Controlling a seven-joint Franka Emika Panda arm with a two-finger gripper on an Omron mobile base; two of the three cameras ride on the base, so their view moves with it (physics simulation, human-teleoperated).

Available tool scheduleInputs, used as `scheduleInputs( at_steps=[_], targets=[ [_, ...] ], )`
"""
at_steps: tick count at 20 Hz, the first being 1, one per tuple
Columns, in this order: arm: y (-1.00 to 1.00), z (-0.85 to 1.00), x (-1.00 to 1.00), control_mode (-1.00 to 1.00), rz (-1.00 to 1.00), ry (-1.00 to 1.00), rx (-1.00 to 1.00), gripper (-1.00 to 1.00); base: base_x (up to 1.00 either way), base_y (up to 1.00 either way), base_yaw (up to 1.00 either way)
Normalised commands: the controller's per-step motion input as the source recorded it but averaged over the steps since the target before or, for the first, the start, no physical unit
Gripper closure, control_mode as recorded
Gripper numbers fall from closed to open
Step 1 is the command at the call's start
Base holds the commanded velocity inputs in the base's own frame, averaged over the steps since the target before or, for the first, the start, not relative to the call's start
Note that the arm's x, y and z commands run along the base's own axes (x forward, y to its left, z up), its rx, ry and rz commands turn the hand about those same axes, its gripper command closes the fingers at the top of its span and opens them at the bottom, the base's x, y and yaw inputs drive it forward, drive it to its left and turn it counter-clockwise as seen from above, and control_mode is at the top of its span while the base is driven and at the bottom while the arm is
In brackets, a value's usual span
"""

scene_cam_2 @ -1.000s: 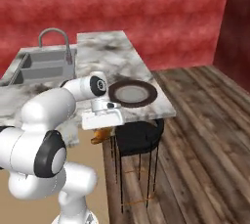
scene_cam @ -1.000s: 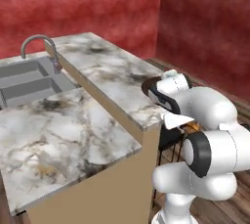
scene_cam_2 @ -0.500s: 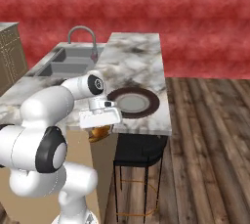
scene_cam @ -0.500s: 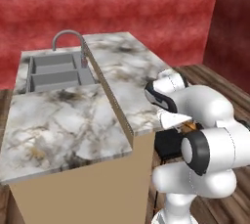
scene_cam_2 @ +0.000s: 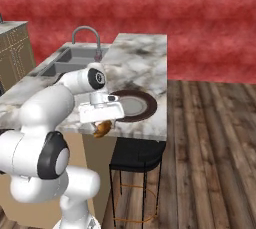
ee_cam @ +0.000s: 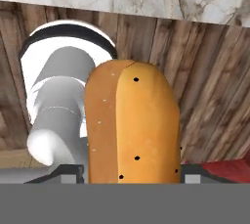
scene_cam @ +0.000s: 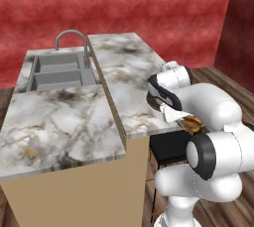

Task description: Move the hot dog bun to the plate on the dining table and place the condiment next to that plate. Then navigate to the fridge and take the sausage and place it on the plate as well.

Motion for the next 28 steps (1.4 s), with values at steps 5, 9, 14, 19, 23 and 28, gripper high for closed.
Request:
scheduleInputs(
  at_steps=[5,9,14,19,23,28],
  targets=[
    [-0.04,0.64,-0.01,-1.0,0.17,-0.38,0.32,1.0,0.0,0.0,0.0],
    [-0.01,0.35,0.52,-1.0,0.11,-0.24,0.3,1.0,0.0,0.0,0.0],
    [0.0,0.13,0.96,-1.0,0.04,-0.06,0.18,1.0,0.0,0.0,0.0],
    [0.0,0.01,1.0,-1.0,0.0,0.0,0.07,1.0,0.0,0.0,0.0],
    [0.0,-0.03,0.99,-1.0,0.0,0.0,0.01,1.0,0.0,0.0,0.0],
    [-0.1,-0.34,0.84,-1.0,0.0,-0.01,-0.01,1.0,0.0,0.0,0.0]
  ],
)
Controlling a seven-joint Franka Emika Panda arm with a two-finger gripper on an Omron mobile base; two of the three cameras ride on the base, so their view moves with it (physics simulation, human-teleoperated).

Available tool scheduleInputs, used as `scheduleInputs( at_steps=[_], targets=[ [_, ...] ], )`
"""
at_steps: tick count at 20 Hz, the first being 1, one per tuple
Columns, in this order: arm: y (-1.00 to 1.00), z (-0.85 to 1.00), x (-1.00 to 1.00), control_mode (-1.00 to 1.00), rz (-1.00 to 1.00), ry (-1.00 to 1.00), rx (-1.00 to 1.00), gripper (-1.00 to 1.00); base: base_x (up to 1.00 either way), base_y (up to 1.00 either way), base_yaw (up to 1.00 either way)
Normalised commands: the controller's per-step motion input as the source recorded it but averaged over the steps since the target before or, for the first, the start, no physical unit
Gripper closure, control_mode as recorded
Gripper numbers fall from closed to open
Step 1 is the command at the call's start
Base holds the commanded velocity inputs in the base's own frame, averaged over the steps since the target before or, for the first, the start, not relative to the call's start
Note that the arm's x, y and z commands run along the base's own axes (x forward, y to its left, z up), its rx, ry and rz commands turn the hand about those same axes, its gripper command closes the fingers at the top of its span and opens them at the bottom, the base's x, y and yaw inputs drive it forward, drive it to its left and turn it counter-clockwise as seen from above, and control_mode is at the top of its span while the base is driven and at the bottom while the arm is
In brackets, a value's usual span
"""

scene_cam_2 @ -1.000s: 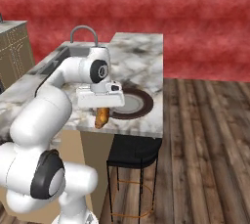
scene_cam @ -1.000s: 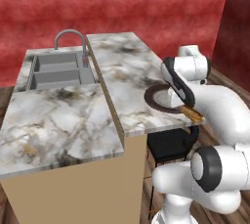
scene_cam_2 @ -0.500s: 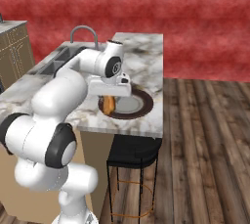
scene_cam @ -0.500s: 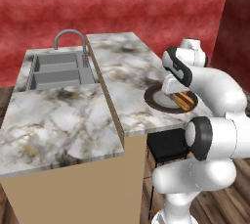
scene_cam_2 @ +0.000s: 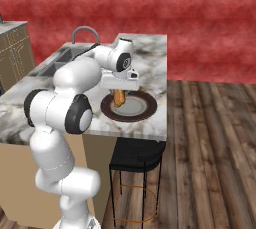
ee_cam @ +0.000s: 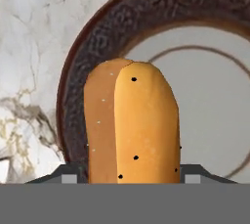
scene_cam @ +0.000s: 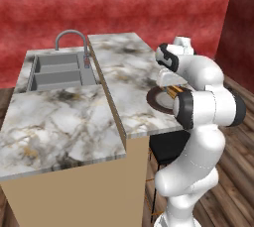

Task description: Move the hot dog bun to the plate on the dining table and place the condiment next to that plate. Then navigate to the fridge and take the sausage and place it on the plate as well.

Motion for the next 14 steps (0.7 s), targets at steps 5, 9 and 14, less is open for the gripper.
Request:
scheduleInputs(
  at_steps=[5,9,14],
  targets=[
    [-0.4,-0.55,0.29,-1.0,-0.01,-0.01,-0.06,1.0,0.0,0.0,0.0],
    [-0.39,-0.41,0.18,-1.0,0.0,-0.01,-0.03,1.0,0.0,0.0,0.0],
    [-0.27,-0.15,0.09,-1.0,0.0,0.0,0.0,1.0,0.0,0.0,0.0]
  ],
)
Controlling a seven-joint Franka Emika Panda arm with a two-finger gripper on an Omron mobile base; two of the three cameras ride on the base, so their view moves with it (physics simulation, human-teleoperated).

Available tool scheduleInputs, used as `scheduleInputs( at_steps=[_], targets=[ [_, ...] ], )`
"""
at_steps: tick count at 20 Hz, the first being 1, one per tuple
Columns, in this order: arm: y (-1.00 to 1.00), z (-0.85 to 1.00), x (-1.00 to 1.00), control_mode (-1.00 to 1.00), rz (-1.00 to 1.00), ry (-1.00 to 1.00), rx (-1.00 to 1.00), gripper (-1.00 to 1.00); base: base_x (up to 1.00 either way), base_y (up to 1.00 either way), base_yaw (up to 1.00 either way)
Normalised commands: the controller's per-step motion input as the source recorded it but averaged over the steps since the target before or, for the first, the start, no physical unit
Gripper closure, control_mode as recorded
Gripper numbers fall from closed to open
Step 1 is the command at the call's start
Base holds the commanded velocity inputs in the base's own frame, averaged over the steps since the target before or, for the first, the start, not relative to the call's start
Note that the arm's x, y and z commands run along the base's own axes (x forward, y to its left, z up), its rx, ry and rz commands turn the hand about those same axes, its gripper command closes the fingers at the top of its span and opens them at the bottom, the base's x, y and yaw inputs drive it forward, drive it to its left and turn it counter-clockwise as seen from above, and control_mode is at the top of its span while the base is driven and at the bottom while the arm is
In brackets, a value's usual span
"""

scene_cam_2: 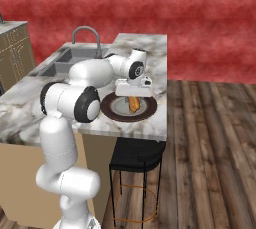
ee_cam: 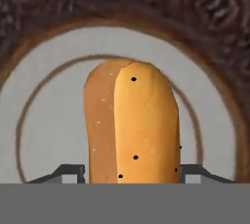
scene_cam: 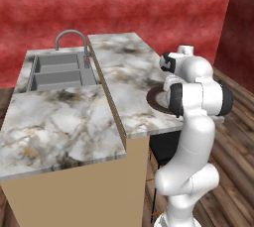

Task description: Move the hot dog bun to the plate on the dining table and place the condiment next to that plate. Then navigate to the fridge and take the sausage and place it on the plate as well.

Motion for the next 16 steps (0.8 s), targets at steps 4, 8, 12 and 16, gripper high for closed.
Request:
scheduleInputs(
  at_steps=[4,8,12,16],
  targets=[
    [-0.07,-0.02,0.15,-1.0,0.0,0.0,0.0,1.0,0.0,0.0,0.0],
    [-0.01,-0.03,0.12,-1.0,0.0,0.0,0.0,-1.0,0.0,0.0,0.0],
    [0.0,-0.02,0.01,-1.0,0.0,0.0,0.0,-1.0,0.0,0.0,0.0],
    [0.0,0.0,-0.01,-1.0,0.0,0.0,0.0,-1.0,0.0,0.0,0.0]
  ],
)
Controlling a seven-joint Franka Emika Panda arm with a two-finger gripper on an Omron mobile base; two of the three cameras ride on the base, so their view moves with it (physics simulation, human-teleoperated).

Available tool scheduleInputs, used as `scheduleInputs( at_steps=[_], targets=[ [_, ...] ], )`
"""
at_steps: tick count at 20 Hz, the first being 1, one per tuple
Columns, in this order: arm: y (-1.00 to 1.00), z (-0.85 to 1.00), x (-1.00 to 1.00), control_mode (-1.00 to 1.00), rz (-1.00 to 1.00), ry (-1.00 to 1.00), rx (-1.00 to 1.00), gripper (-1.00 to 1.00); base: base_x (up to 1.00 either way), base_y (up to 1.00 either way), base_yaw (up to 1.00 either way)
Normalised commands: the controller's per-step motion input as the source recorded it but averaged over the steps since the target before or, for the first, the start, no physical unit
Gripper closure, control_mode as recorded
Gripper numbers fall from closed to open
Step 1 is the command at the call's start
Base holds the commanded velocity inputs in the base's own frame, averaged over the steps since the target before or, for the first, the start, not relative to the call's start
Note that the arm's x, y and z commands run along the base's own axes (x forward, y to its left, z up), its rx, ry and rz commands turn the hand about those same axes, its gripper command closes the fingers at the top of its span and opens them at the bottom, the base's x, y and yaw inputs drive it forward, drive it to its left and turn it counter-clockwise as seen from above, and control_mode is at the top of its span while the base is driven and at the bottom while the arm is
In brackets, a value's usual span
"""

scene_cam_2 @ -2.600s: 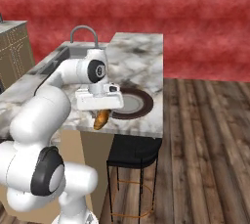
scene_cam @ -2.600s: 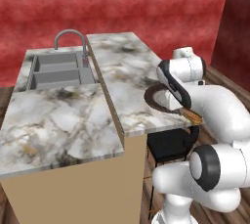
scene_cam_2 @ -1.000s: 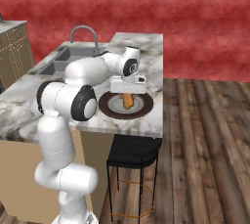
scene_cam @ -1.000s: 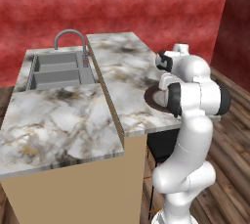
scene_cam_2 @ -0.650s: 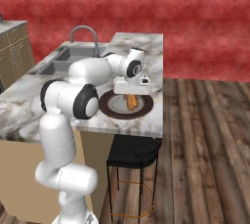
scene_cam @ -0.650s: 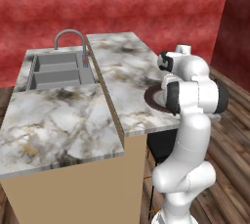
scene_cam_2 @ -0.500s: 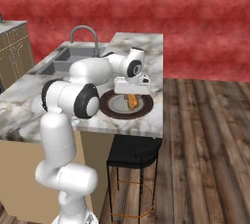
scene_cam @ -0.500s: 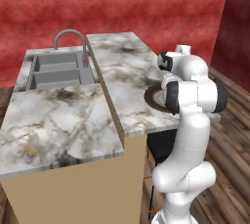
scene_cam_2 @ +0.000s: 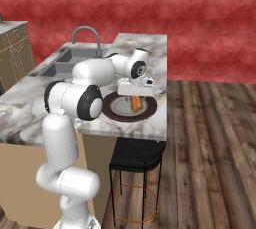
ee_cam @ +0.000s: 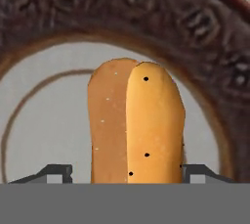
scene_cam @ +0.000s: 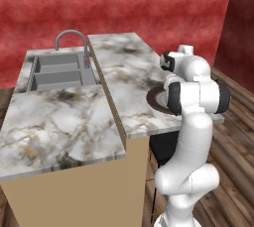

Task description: Move the hot dog bun to the plate on the dining table and place the condiment next to that plate. Then navigate to the fridge and take the sausage and place it on the plate as well.

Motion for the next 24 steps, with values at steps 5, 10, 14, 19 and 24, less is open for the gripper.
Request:
scheduleInputs(
  at_steps=[5,10,14,19,24],
  targets=[
    [0.0,0.11,-0.01,-1.0,0.0,0.0,0.0,-1.0,0.0,0.0,0.0],
    [0.05,0.78,-0.32,-1.0,0.0,-0.15,0.0,-1.0,0.0,0.0,0.0],
    [0.19,1.0,-0.56,-1.0,0.0,-0.23,0.0,-1.0,0.0,0.0,0.0],
    [0.54,0.97,-0.82,-1.0,0.01,-0.17,-0.02,-1.0,0.0,0.0,0.0],
    [0.85,0.5,-1.0,-1.0,0.0,-0.05,-0.07,-1.0,0.0,0.0,0.0]
  ],
)
